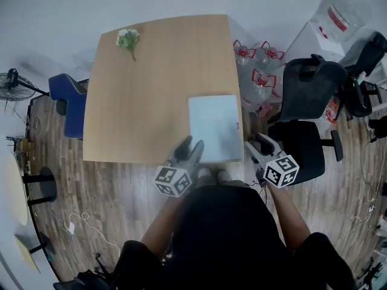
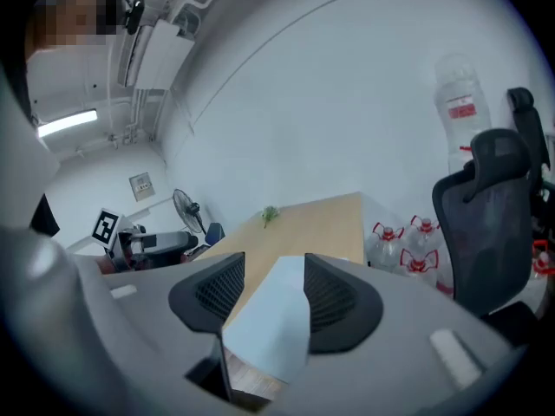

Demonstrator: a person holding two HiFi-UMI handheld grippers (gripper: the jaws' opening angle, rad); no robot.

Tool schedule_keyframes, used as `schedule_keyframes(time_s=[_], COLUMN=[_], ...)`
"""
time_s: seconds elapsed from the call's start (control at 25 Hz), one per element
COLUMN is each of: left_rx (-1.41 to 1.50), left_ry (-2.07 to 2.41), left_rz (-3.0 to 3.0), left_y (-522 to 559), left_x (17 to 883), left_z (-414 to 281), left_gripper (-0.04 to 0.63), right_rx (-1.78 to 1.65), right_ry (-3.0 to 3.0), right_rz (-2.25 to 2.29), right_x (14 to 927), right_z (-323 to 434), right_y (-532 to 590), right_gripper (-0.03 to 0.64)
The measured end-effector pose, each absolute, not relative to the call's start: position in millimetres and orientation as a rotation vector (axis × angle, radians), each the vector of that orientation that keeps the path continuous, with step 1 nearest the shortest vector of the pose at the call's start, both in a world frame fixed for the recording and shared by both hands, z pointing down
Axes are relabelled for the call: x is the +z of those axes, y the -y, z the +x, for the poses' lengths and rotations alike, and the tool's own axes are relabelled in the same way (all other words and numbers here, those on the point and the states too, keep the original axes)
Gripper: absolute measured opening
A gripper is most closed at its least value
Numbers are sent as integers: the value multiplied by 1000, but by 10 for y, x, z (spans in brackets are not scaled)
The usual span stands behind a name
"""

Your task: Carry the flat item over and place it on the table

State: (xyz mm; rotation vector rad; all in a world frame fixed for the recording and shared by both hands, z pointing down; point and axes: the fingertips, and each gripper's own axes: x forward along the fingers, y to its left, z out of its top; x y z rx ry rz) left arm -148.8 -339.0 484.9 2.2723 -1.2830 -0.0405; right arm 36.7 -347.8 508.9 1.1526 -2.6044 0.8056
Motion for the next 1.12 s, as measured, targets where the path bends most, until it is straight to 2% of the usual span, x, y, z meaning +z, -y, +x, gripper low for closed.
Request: schedule_keyframes(time_s=[0.12,0.24,0.4,1.12], left_rx=[-82,-123,-81,23], left_ry=[1408,1528,1578,1737], left_rz=[2297,2299,2309,2225], left_y=[3387,3346,3325,3390], left_x=[4677,4560,4483,4525], left_z=[-1544,-1626,-1636,-1847], left_gripper=[130,0,0,0], right_rx=[667,583,532,304], right_ry=[2618,2641,2652,2586], right_rz=[1196,1251,1312,1415], right_x=[4910,4748,4566,4362], right_z=[438,525,650,828], right_y=[3508,3510,3534,3656], right_gripper=[156,89,2,2])
